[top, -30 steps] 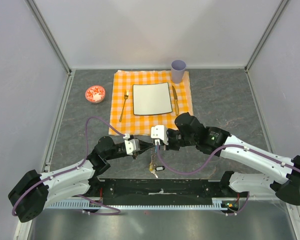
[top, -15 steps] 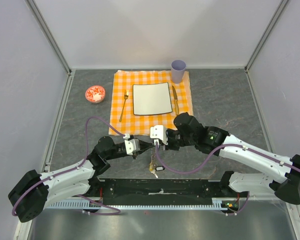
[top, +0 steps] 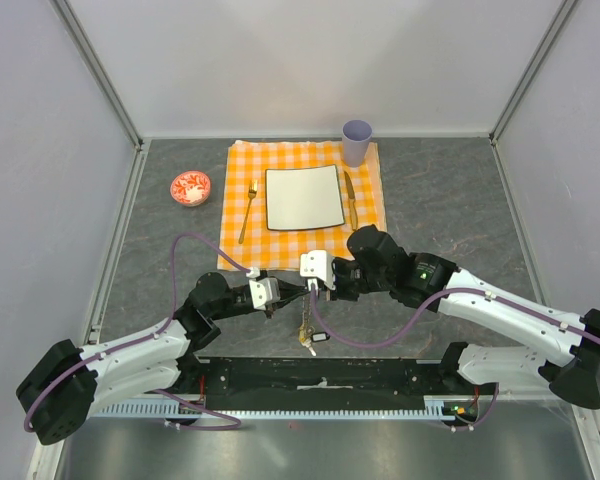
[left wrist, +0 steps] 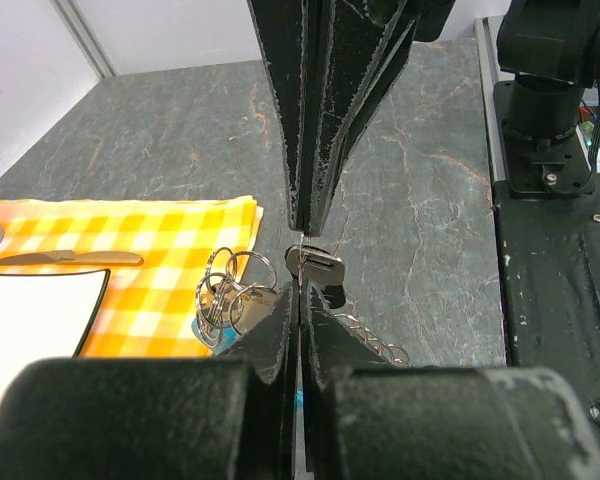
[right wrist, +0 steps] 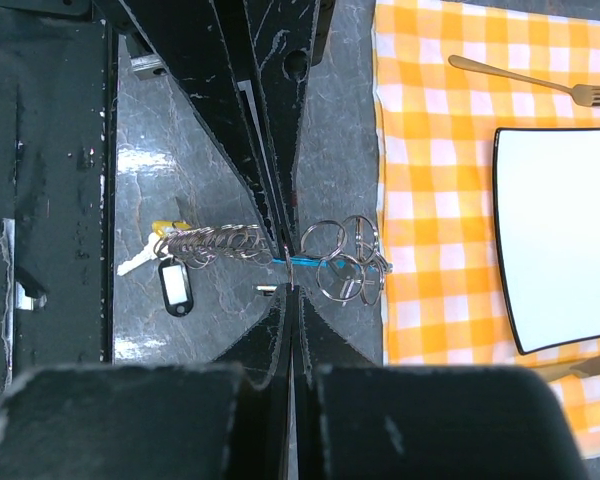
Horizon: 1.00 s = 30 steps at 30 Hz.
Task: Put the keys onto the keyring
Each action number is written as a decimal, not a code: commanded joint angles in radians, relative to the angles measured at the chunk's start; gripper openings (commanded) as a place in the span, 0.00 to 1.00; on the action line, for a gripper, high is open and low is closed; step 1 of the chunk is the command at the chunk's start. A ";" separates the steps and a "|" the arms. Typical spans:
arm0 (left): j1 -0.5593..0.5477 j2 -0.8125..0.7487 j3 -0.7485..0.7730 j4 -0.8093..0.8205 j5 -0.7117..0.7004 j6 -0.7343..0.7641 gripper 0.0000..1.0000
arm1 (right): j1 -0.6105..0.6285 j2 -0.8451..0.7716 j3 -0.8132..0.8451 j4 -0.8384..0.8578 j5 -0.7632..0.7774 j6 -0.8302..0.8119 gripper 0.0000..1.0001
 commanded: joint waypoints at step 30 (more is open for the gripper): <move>0.000 -0.010 0.040 0.059 0.044 -0.029 0.02 | 0.022 0.016 0.037 0.038 0.033 0.001 0.00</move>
